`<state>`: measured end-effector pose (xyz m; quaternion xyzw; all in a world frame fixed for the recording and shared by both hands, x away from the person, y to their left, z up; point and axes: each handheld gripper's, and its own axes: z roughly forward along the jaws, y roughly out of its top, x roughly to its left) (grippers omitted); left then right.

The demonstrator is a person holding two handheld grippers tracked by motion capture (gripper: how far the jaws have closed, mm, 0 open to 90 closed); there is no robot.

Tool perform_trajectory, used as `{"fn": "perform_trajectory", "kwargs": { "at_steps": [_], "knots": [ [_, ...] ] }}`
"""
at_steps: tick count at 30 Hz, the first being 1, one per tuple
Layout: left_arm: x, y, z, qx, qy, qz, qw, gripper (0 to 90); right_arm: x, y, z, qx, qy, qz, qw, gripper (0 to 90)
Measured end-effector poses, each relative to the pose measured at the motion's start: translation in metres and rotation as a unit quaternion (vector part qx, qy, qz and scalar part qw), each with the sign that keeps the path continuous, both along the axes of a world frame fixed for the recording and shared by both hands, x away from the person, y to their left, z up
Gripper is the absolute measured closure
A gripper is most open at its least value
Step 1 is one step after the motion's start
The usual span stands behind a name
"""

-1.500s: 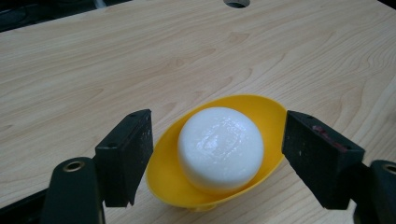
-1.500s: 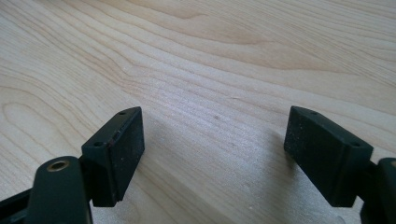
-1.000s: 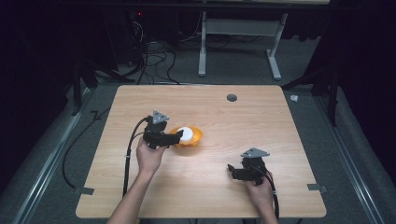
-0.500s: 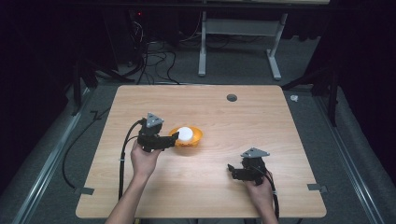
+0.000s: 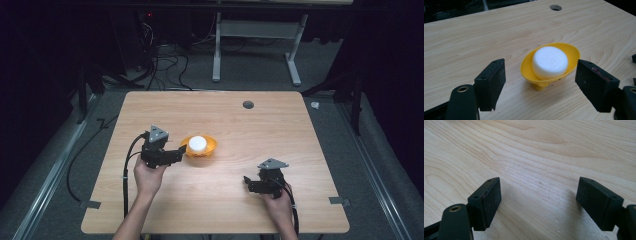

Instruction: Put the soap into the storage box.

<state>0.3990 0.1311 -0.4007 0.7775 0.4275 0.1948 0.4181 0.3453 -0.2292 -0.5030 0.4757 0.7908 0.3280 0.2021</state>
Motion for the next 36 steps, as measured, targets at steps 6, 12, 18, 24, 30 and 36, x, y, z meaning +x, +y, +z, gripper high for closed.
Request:
{"fn": "perform_trajectory", "kwargs": {
  "at_steps": [6,12,18,24,30,36],
  "knots": [
    [-0.004,0.006,0.0,-0.005,-0.004,0.008,0.9999,25.1,0.0,0.0,0.0,0.0,0.0,0.001,1.0,21.1],
    [-0.01,0.011,0.004,-0.009,-0.011,0.012,0.9998,25.1,0.0,0.0,0.0,-0.001,0.0,0.001,1.0,21.1],
    [-0.018,0.02,0.006,-0.012,-0.017,0.02,0.9996,24.8,0.0,0.0,0.0,-0.001,0.001,0.0,1.0,21.1],
    [-0.024,0.025,0.007,-0.011,-0.02,0.023,0.9995,24.7,0.0,0.0,0.0,0.0,0.0,0.001,1.0,21.1],
    [-0.03,0.032,0.007,-0.02,-0.026,0.035,0.9988,24.3,0.0,0.0,0.0,-0.001,0.001,0.0,1.0,21.1],
    [-0.035,0.038,0.007,-0.025,-0.028,0.042,0.9984,24.0,0.0,0.0,0.0,-0.001,0.0,0.0,1.0,21.1]
  ]
}}
